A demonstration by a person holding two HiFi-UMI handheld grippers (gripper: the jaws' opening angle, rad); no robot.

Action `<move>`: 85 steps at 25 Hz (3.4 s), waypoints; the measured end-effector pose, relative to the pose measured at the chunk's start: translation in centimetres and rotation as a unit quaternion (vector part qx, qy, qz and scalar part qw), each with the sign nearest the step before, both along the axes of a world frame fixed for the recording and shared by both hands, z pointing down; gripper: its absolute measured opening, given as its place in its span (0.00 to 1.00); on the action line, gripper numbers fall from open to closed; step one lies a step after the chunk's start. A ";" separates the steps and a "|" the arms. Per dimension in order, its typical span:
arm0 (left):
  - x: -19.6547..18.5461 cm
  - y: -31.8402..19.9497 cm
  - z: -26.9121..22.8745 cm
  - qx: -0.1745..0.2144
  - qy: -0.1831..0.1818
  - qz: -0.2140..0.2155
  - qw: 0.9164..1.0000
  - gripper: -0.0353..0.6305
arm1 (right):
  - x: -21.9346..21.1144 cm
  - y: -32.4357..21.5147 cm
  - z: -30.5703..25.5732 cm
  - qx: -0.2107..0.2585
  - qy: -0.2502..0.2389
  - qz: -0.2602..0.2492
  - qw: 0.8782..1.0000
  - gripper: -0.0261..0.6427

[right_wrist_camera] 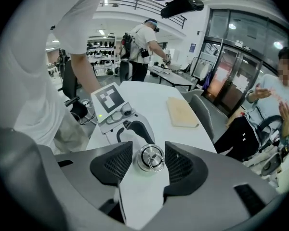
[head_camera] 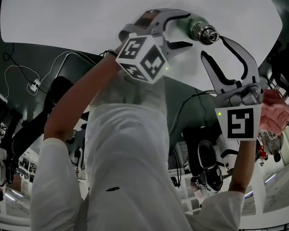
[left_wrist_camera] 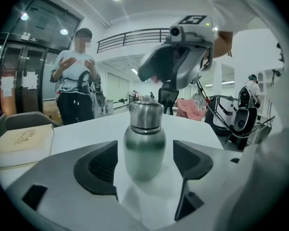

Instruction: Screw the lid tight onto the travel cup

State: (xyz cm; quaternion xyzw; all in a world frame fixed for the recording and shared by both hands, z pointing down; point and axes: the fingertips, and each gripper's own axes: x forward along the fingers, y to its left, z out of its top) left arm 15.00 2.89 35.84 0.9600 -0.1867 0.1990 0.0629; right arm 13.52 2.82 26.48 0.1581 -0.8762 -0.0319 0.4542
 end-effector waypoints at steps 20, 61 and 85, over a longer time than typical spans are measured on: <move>2.4 -1.0 1.8 0.045 -0.002 0.052 0.998 0.57 | 1.0 -0.3 2.5 -0.036 0.101 -0.162 0.981 0.36; 3.2 -1.4 1.8 0.035 0.001 0.053 0.998 0.57 | 1.0 -2.0 4.9 -0.144 0.026 0.136 0.980 0.37; 2.9 -1.5 1.9 0.031 0.002 0.057 0.998 0.57 | 0.5 -1.1 1.8 -0.079 0.141 -0.082 0.984 0.43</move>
